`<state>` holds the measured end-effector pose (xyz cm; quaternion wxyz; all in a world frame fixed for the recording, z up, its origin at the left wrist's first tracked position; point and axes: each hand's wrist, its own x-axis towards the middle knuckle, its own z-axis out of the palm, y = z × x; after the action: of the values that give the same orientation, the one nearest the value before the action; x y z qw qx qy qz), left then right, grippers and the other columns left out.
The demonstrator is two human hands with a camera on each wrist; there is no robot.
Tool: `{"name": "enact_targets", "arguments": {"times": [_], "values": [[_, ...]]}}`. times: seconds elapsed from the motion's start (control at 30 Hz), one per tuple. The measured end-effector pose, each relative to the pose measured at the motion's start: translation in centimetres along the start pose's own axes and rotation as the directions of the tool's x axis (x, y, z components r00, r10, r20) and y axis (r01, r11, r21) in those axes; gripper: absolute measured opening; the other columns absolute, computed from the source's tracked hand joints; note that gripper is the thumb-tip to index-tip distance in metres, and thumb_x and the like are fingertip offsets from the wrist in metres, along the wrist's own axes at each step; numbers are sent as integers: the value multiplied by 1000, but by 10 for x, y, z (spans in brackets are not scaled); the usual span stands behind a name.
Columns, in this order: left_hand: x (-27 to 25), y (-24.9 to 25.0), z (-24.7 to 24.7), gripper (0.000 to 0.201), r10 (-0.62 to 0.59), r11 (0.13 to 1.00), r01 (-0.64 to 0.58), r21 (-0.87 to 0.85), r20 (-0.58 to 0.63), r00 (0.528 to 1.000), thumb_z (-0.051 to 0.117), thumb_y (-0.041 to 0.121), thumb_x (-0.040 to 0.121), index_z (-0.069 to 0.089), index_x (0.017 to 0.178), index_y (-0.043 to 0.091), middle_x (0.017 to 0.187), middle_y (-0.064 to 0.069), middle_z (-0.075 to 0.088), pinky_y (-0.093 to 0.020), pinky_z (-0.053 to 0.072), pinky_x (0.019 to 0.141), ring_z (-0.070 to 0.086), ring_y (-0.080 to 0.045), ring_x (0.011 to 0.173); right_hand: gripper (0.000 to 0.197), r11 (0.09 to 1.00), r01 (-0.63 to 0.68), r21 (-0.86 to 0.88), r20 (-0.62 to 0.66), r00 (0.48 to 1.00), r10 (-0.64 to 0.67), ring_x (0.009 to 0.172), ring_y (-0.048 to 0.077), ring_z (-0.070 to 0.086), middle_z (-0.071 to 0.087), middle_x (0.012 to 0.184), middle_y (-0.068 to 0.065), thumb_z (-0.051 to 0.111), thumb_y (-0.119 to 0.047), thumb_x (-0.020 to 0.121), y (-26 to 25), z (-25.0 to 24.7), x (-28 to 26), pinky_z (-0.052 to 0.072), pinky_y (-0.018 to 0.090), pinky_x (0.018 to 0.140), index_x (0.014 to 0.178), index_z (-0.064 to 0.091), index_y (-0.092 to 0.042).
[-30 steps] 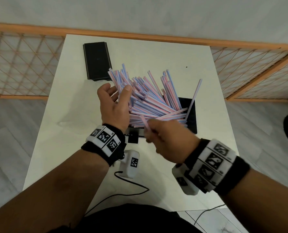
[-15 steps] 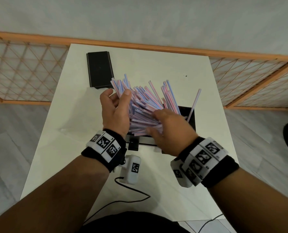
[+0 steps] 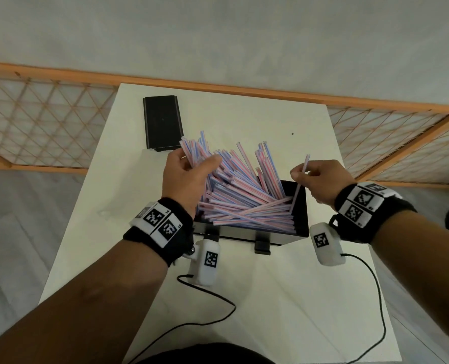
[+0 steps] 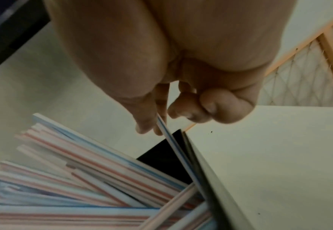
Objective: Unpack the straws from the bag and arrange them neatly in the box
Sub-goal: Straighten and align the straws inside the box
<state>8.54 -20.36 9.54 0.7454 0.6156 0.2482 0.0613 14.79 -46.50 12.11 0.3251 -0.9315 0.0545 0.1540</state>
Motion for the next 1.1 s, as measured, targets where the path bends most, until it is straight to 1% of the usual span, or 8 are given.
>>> {"name": "enact_targets", "arguments": {"times": [0.13, 0.3, 0.43, 0.6, 0.7, 0.8, 0.93, 1.1], "values": [[1, 4, 1, 32, 24, 1000, -24, 3, 34, 999, 81, 25, 85, 63, 107, 10, 99, -2, 75, -25, 55, 78, 74, -11, 90, 19, 984, 173, -48, -17, 985, -174, 72, 15, 63, 65, 79, -7, 59, -36, 97, -26, -5, -19, 44, 27, 70, 89, 69, -21], [-6, 4, -8, 100, 31, 990, -13, -139, 131, 991, 77, 84, 56, 59, 119, 8, 120, -16, 70, -53, 50, 105, 68, -31, 116, 16, 826, 543, -152, 24, 837, -546, 72, 12, 52, 56, 92, -1, 69, -32, 90, -50, 28, -65, 43, 23, 70, 99, 65, -20], [-11, -6, -15, 80, 105, 975, -143, 170, 215, 971, 96, 43, 59, 54, 124, 21, 119, 3, 70, -44, 55, 101, 69, -13, 111, 78, 898, 411, -160, -17, 908, -418, 97, 15, 48, 46, 109, -3, 86, -49, 65, -25, 54, -69, 33, 15, 81, 123, 51, -11], [-4, -8, -5, 39, 160, 943, -196, 268, 150, 976, 83, 29, 83, 63, 116, 24, 109, 8, 74, -47, 57, 96, 72, -9, 101, 138, 883, 294, -366, -7, 948, -319, 138, 38, 32, 35, 148, 15, 47, -97, 53, -16, 78, -50, 29, 51, 113, 149, 21, -1], [-5, -5, 7, 25, 176, 950, -204, 235, 135, 975, 79, 26, 88, 65, 108, 22, 101, 5, 75, -46, 59, 91, 73, -11, 92, 133, 883, 296, -364, 112, 955, -274, 151, 32, -1, 14, 162, 2, 61, -85, 60, -29, 93, -44, 7, 58, 120, 154, 1, -13], [-9, -2, 14, 20, 182, 961, -206, 183, 137, 974, 74, 31, 90, 65, 104, 19, 97, 2, 75, -48, 60, 89, 74, -14, 89, 117, 896, 354, -268, 96, 935, -340, 152, 28, -2, 20, 161, -3, 69, -73, 68, -35, 105, -43, 5, 59, 120, 154, 7, -20], [-8, 2, 14, 14, 155, 985, -163, 48, 134, 979, 71, 26, 92, 64, 94, 15, 96, -9, 76, -57, 60, 86, 76, -25, 90, 109, 925, 364, -104, 0, 930, -366, 145, 29, 22, 40, 146, 1, 76, -67, 64, -33, 114, -40, 24, 59, 115, 148, 26, -19], [-13, 20, 21, 18, 178, 972, -161, -171, 84, 980, 78, 19, 75, 61, 78, 17, 88, -32, 65, -57, 61, 78, 70, -39, 78, 73, 833, 538, 131, -206, 836, -508, 107, 26, 58, 60, 117, 2, 73, -51, 75, -39, 114, -47, 46, 51, 93, 134, 42, -21]]}}
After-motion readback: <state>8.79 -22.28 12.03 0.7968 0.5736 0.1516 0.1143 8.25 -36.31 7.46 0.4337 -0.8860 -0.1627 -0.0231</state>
